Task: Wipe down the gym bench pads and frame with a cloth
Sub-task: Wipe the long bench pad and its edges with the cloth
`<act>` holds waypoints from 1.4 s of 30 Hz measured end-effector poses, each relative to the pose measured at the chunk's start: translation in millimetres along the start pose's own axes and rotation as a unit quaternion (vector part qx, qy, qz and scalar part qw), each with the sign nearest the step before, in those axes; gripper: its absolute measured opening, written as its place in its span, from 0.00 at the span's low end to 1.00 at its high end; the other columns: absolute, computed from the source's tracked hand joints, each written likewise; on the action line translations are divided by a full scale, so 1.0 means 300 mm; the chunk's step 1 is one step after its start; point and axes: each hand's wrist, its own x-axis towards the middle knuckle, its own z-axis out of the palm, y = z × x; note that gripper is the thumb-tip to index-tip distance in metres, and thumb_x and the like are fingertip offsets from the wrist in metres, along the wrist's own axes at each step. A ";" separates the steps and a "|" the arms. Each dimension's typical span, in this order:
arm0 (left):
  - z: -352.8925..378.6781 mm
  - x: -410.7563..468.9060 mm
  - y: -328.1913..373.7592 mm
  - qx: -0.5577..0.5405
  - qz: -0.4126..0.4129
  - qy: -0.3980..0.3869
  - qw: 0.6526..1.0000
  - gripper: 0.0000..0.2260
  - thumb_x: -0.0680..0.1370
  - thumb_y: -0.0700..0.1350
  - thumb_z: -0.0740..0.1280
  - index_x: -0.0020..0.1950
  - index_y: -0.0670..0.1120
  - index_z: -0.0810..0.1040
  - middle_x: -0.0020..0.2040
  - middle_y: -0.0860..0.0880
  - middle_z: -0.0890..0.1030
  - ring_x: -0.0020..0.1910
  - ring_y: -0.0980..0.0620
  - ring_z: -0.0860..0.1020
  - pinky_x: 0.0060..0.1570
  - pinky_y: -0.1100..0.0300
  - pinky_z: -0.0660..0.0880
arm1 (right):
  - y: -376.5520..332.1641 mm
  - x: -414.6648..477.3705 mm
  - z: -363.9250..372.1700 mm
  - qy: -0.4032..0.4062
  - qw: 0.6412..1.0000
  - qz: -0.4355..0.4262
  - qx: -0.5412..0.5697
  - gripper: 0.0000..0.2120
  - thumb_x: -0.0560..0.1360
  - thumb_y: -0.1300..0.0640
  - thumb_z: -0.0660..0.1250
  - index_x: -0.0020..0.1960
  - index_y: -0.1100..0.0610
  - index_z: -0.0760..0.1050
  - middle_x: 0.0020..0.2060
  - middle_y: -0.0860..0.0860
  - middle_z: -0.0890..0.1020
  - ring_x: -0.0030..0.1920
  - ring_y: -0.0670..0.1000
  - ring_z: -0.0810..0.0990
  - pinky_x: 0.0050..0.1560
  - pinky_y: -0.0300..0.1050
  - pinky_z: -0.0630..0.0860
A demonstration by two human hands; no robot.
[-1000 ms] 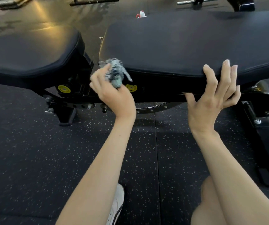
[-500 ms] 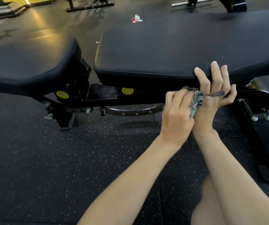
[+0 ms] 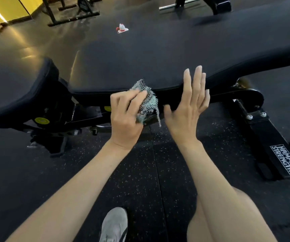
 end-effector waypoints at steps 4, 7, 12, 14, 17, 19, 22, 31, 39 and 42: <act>0.045 0.026 0.087 -0.020 0.082 -0.041 0.996 0.07 0.75 0.32 0.70 0.52 0.35 0.82 0.49 0.40 0.82 0.47 0.45 0.72 0.52 0.60 0.71 | 0.014 0.029 -0.051 0.053 0.962 0.227 0.144 0.46 0.65 0.70 0.65 0.78 0.60 0.49 0.77 0.59 0.48 0.76 0.54 0.49 0.73 0.53 0.46; 0.135 0.057 0.150 0.007 0.226 -0.082 0.971 0.05 0.76 0.33 0.69 0.50 0.36 0.83 0.46 0.43 0.83 0.45 0.46 0.75 0.47 0.56 0.76 | 0.089 0.069 -0.081 0.038 0.907 0.334 0.254 0.40 0.70 0.73 0.62 0.78 0.58 0.52 0.74 0.56 0.60 0.73 0.53 0.61 0.71 0.44 0.63; 0.205 0.104 0.163 0.084 0.344 -0.091 0.931 0.04 0.76 0.35 0.68 0.47 0.39 0.83 0.45 0.45 0.83 0.47 0.46 0.72 0.44 0.53 0.73 | 0.182 0.141 -0.145 0.034 0.703 0.526 0.478 0.18 0.81 0.65 0.55 0.70 0.59 0.68 0.60 0.57 0.79 0.55 0.49 0.80 0.54 0.38 0.74; 0.204 0.129 0.166 0.098 0.376 -0.116 0.914 0.05 0.76 0.34 0.67 0.46 0.39 0.83 0.44 0.46 0.82 0.47 0.46 0.72 0.46 0.53 0.71 | 0.206 0.149 -0.157 0.013 0.607 0.555 0.569 0.17 0.84 0.57 0.52 0.68 0.59 0.70 0.61 0.56 0.79 0.59 0.51 0.79 0.58 0.43 0.73; 0.239 0.192 0.215 0.128 0.410 -0.166 0.888 0.09 0.76 0.32 0.63 0.40 0.41 0.80 0.38 0.47 0.79 0.44 0.45 0.75 0.47 0.54 0.70 | 0.216 0.138 -0.175 0.006 0.519 0.569 0.638 0.21 0.84 0.51 0.48 0.64 0.58 0.75 0.62 0.54 0.78 0.64 0.52 0.76 0.65 0.48 0.70; 0.282 0.242 0.271 0.154 0.438 -0.194 0.864 0.11 0.73 0.30 0.61 0.36 0.43 0.78 0.35 0.49 0.76 0.41 0.46 0.76 0.45 0.55 0.71 | 0.213 0.132 -0.188 0.003 0.514 0.578 0.634 0.21 0.84 0.50 0.49 0.59 0.56 0.78 0.59 0.54 0.81 0.60 0.52 0.78 0.61 0.47 0.72; 0.352 0.318 0.362 0.197 0.475 -0.234 0.825 0.15 0.70 0.32 0.56 0.34 0.47 0.77 0.32 0.52 0.74 0.41 0.48 0.76 0.42 0.58 0.71 | 0.218 0.144 -0.210 0.029 0.470 0.585 0.660 0.18 0.83 0.50 0.53 0.52 0.57 0.79 0.51 0.54 0.82 0.50 0.53 0.78 0.56 0.47 0.74; 0.356 0.391 0.397 0.233 0.539 -0.358 0.726 0.09 0.68 0.40 0.65 0.32 0.53 0.77 0.31 0.58 0.75 0.41 0.53 0.75 0.38 0.63 0.69 | 0.239 0.163 -0.262 0.023 0.443 0.579 0.684 0.23 0.82 0.43 0.52 0.56 0.61 0.75 0.50 0.57 0.80 0.53 0.56 0.79 0.65 0.53 0.72; 0.200 0.319 0.235 0.148 0.550 -0.320 0.757 0.13 0.75 0.33 0.52 0.39 0.42 0.76 0.38 0.46 0.77 0.43 0.44 0.74 0.44 0.53 0.72 | 0.231 0.165 -0.282 -0.066 0.468 0.557 0.683 0.27 0.82 0.43 0.53 0.70 0.64 0.67 0.67 0.62 0.72 0.64 0.60 0.75 0.68 0.59 0.68; 0.153 0.299 0.201 0.146 0.555 -0.318 0.755 0.13 0.76 0.32 0.53 0.39 0.41 0.75 0.38 0.45 0.76 0.44 0.43 0.74 0.44 0.51 0.73 | 0.242 0.166 -0.279 -0.085 0.482 0.554 0.673 0.27 0.82 0.44 0.52 0.71 0.63 0.66 0.67 0.61 0.72 0.63 0.59 0.76 0.69 0.57 0.67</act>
